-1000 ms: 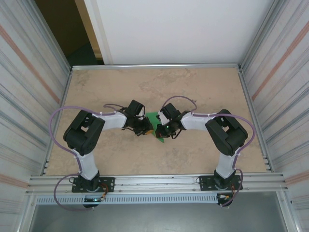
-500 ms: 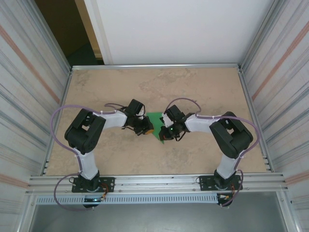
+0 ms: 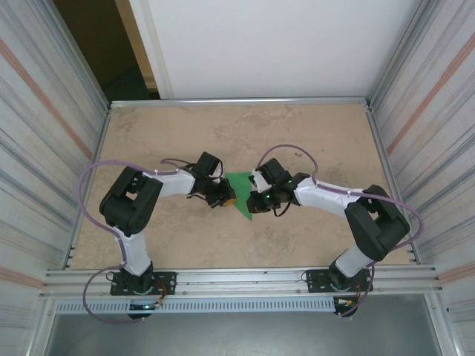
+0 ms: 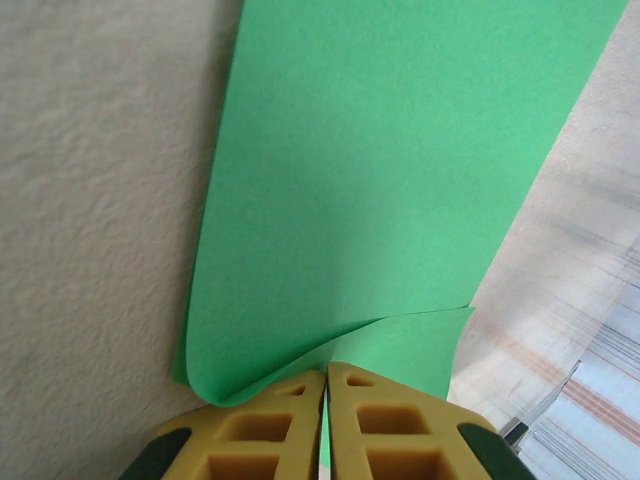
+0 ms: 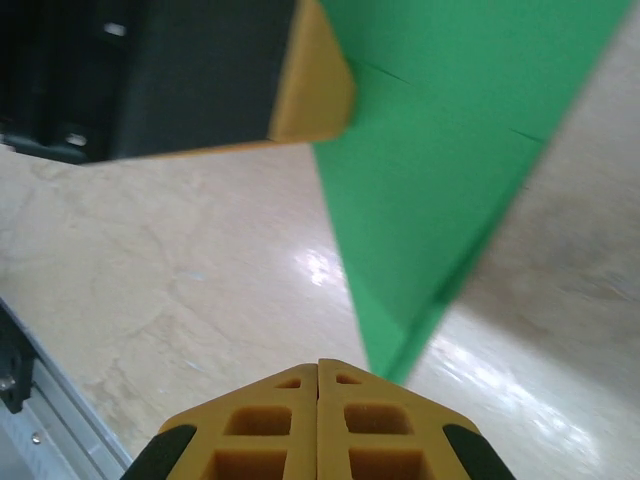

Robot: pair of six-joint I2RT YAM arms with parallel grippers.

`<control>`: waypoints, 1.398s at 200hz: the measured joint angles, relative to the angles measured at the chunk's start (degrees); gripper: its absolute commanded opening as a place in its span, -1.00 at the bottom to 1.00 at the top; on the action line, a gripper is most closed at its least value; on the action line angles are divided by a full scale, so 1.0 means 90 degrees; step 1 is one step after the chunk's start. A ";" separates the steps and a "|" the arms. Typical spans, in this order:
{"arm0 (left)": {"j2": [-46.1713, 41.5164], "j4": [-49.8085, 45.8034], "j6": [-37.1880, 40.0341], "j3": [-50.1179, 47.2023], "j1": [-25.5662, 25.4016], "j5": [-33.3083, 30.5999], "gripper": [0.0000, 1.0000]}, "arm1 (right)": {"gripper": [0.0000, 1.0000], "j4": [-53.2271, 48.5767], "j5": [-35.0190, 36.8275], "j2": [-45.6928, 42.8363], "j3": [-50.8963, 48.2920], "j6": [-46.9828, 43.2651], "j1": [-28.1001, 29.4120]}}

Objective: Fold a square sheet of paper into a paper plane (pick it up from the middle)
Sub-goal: Third fold the triangle at the center of the table.

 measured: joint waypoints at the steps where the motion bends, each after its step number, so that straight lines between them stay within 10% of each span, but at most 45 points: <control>1: 0.0000 0.0000 0.0000 0.0000 0.0000 0.0000 -0.75 | -0.86 0.0000 -0.0005 0.0024 0.0022 0.0000 0.0017; 88: 0.0005 0.0000 0.0002 0.0000 0.0000 0.0007 -0.75 | -0.91 0.0172 -0.0107 0.1375 0.0612 0.0027 0.0236; 279: 0.0189 -0.0143 0.0172 0.0180 0.0087 0.0277 -0.75 | -0.92 0.0928 -0.0721 0.0410 -0.1044 0.0005 -0.0525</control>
